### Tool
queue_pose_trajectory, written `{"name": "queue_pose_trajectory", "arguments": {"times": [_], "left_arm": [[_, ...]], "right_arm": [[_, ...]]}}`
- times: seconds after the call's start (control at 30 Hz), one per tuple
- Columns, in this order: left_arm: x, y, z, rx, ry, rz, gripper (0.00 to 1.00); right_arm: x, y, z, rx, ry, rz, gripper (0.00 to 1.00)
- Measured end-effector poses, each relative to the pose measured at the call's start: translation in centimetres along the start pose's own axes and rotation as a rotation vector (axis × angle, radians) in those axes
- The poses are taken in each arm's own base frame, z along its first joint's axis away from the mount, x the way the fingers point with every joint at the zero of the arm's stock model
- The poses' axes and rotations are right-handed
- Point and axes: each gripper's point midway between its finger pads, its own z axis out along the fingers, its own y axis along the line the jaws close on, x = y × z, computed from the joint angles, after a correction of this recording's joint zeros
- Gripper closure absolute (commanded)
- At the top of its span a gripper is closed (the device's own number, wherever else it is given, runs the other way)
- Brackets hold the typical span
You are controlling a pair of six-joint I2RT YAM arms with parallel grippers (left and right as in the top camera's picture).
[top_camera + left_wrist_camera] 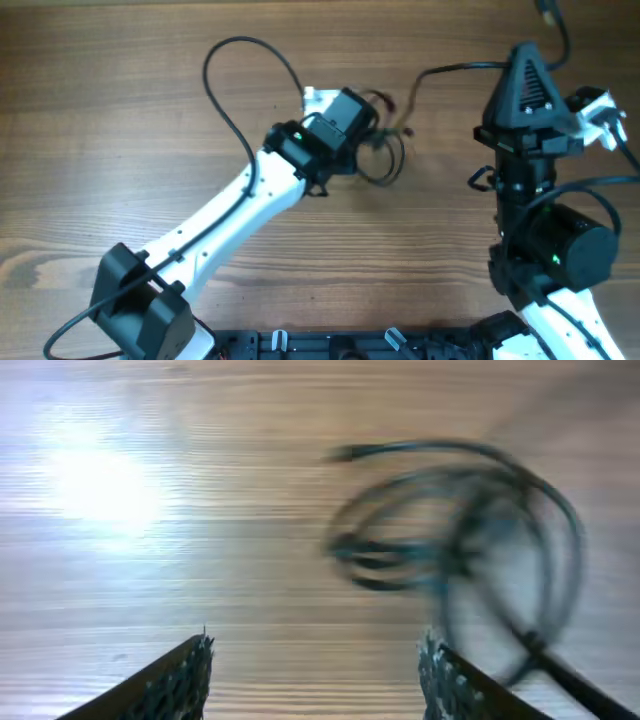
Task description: Untangle cables
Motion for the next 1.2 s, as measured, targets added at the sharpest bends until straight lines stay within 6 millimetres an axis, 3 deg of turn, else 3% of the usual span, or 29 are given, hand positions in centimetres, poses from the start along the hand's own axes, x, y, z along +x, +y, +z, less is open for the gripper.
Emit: {"name": "queue_pose_trajectory", "arguments": {"times": [0.13, 0.2, 0.23, 0.33, 0.43, 0.53, 0.67, 0.73, 0.83, 0.9, 1.0, 1.07, 1.17, 1.2], "left_arm": [[-1.2, 5.4, 0.9, -0.107, 0.032, -0.107, 0.30], [-1.2, 5.7, 1.1, -0.081, 0.059, -0.137, 0.25], [-1.1, 5.3, 1.1, -0.053, 0.071, -0.142, 0.16], [-0.4, 1.0, 0.8, 0.193, 0.149, -0.071, 0.06], [2.1, -4.5, -2.0, 0.555, 0.299, 0.052, 0.00], [3.6, -6.9, -4.3, 0.746, 0.349, 0.167, 0.00], [4.1, -9.1, -5.6, 0.833, 0.341, 0.217, 0.12], [3.8, -8.5, -4.7, 0.762, 0.336, 0.167, 0.16], [3.4, -8.0, -4.1, 0.712, 0.325, 0.133, 0.35], [3.5, -8.3, -3.6, 0.690, 0.327, 0.110, 0.40], [4.8, -8.5, -0.5, 0.592, 0.378, 0.070, 0.82], [5.2, -8.2, 1.1, 0.548, 0.404, 0.048, 0.96], [4.6, -6.2, 2.2, 0.461, 0.386, 0.013, 0.96], [4.6, -4.6, 2.7, 0.399, 0.395, -0.004, 0.96]], "right_arm": [[-1.8, -0.7, -1.0, 0.098, -0.082, -0.240, 0.96], [-1.8, -1.5, -1.1, 0.133, -0.076, -0.260, 0.96], [-1.6, -1.7, -1.1, 0.141, -0.067, -0.251, 0.96], [-1.0, -2.8, -0.9, 0.159, -0.043, -0.167, 0.96], [-0.6, -4.9, -0.5, 0.204, -0.033, -0.114, 0.96], [-0.2, -6.6, -0.2, 0.235, -0.025, -0.048, 0.96], [1.4, -6.7, 0.8, 0.174, 0.043, 0.040, 0.96], [1.7, -6.7, 0.9, 0.168, 0.060, 0.071, 0.96], [2.1, -5.9, 1.0, 0.139, 0.083, 0.100, 0.96], [2.3, -5.9, 1.0, 0.138, 0.096, 0.114, 0.96], [2.7, -5.7, 0.9, 0.131, 0.119, 0.132, 0.96], [2.9, -5.6, 0.9, 0.131, 0.131, 0.130, 0.95], [3.4, -6.2, 0.8, 0.148, 0.161, 0.059, 0.95], [3.5, -7.1, 0.6, 0.184, 0.171, 0.019, 0.95]]}}
